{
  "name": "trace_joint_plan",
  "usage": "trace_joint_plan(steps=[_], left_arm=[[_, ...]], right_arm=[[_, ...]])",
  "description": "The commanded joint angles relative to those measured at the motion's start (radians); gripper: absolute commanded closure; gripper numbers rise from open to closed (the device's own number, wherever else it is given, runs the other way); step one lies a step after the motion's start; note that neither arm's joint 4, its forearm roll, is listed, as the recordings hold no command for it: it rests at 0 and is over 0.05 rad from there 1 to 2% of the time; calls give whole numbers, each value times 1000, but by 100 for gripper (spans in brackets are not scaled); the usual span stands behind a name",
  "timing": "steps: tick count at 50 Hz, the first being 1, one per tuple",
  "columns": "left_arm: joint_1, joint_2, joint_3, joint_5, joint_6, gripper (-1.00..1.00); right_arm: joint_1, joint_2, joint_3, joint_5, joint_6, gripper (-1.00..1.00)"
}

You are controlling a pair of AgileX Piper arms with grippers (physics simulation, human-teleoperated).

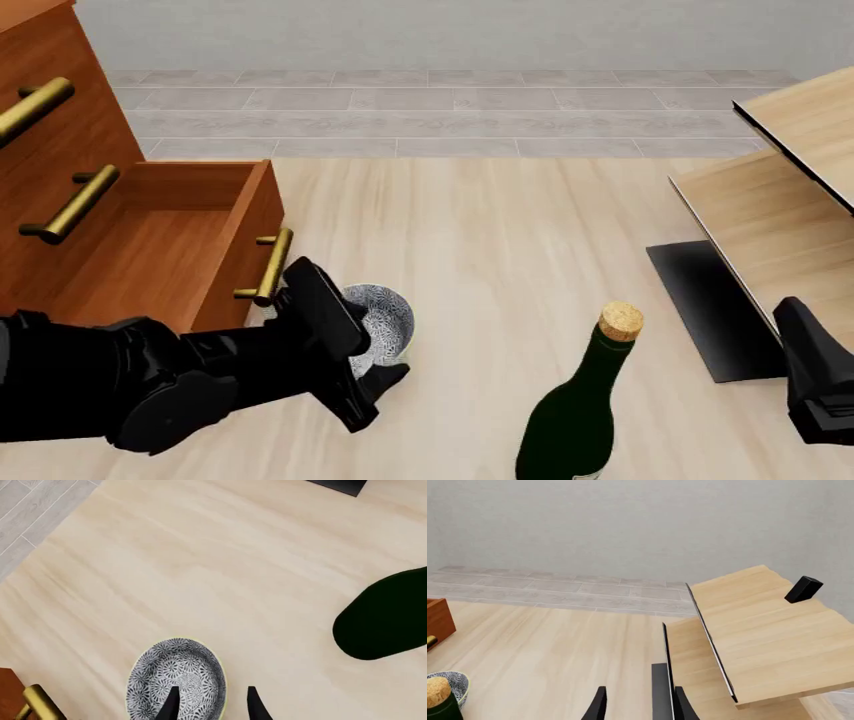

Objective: Put the bowl on top of the cabinet.

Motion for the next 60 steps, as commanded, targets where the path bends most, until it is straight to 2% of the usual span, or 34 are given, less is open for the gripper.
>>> trace_joint_plan(steps=[1,60], left_arm=[[-1,23,6,-22,-2,-100],[30,179,7,-123,30,-100]], right_arm=[[0,-7,3,4,-1,-100],[9,9,3,-7,-9,-100]])
